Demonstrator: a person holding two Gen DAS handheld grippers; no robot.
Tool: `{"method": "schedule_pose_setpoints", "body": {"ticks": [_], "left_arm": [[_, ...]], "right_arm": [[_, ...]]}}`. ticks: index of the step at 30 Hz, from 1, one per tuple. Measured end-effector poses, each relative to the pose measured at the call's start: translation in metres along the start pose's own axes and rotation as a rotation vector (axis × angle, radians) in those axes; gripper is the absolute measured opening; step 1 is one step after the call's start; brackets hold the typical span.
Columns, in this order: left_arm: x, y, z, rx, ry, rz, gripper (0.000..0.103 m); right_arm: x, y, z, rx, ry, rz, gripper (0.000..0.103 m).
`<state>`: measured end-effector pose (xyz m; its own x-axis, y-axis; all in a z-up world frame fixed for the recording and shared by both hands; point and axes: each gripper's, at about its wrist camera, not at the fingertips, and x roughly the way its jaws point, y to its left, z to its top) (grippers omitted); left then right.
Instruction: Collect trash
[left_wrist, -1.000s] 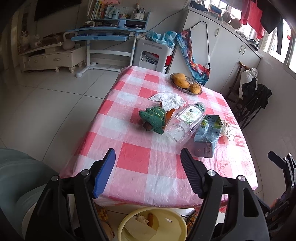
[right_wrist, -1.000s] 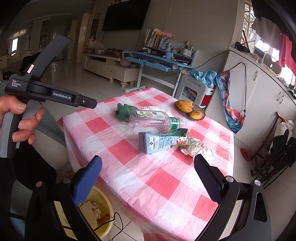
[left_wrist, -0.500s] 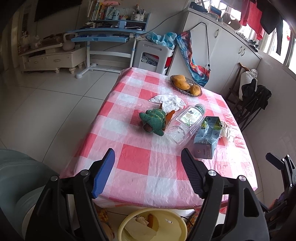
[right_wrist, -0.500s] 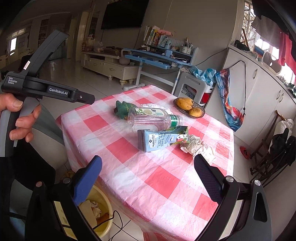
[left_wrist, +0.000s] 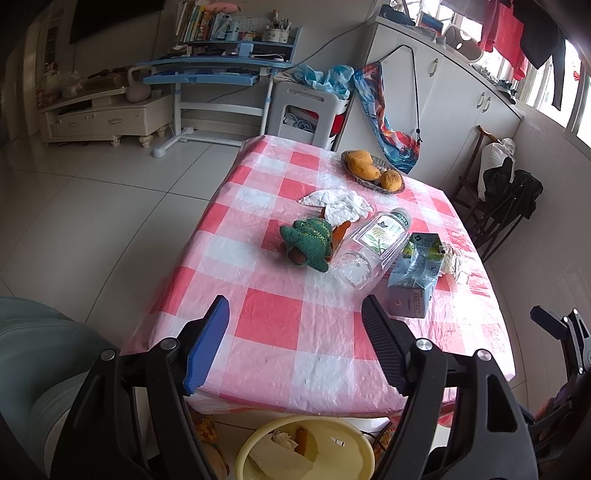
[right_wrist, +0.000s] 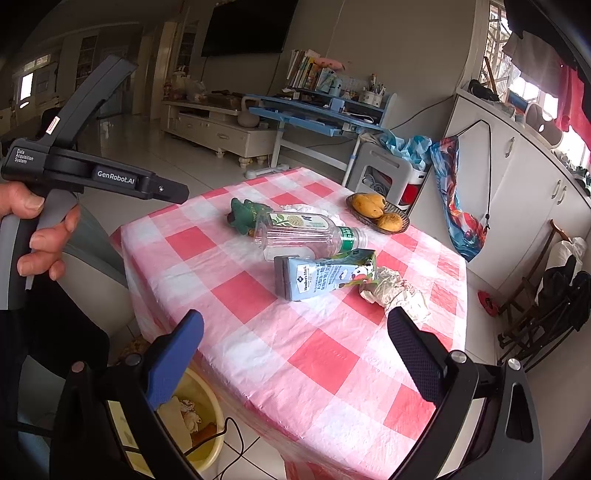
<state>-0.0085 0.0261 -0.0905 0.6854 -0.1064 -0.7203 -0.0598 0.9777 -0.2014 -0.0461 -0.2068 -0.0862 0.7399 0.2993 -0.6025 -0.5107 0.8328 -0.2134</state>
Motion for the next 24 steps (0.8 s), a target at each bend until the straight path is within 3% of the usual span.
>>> {"method": "schedule_pose_setpoints", "body": {"ticks": [24], "left_arm": [[-0.0010,0.0030,0.0025,-0.006,-0.004,0.004,0.071]], "right_arm": [[0.0010,0.0009,-0.0006,-0.002,0.002,-0.001,0.095]]}}
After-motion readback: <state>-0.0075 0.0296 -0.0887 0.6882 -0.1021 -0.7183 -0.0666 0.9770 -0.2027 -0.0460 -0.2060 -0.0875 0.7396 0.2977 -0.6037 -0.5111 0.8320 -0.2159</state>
